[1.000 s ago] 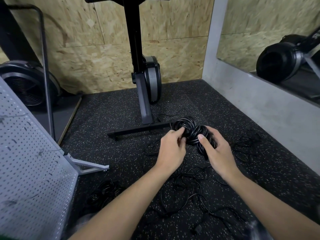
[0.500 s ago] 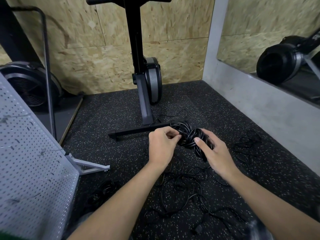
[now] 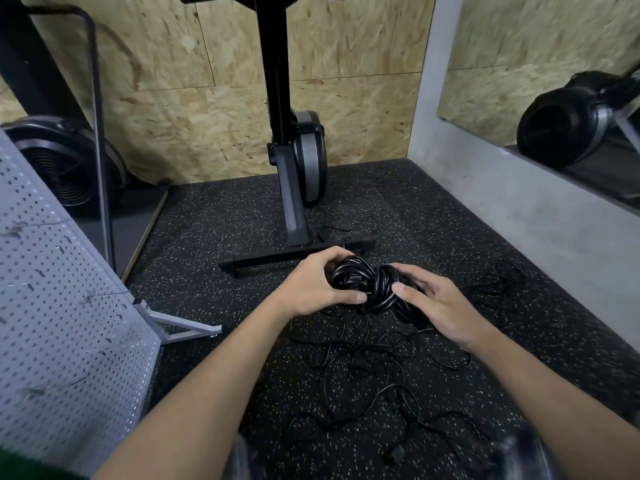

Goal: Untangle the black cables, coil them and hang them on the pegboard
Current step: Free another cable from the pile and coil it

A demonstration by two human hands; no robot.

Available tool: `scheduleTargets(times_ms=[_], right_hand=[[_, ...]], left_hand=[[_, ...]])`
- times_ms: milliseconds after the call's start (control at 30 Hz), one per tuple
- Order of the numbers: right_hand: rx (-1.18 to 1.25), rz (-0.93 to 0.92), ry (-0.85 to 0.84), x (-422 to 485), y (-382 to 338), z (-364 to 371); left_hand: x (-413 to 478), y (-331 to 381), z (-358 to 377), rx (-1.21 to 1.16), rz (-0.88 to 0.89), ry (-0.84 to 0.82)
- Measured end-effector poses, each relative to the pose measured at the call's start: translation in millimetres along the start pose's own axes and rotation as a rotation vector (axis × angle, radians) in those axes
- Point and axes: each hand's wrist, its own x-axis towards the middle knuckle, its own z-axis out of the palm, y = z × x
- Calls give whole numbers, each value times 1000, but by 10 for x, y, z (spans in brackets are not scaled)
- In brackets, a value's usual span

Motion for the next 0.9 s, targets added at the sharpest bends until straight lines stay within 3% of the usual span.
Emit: scheduleTargets(times_ms=[567,767,900], right_hand=[[-12,72,-95,10,60,-37],[1,89,-138,28,55,-5],[-13,94,-163,31,74,43]], left_hand=[[-52,4,70,-130,-80,-81],[-49,-38,87,-156,-117,18],[-84,-59,138,-327,-244,101]])
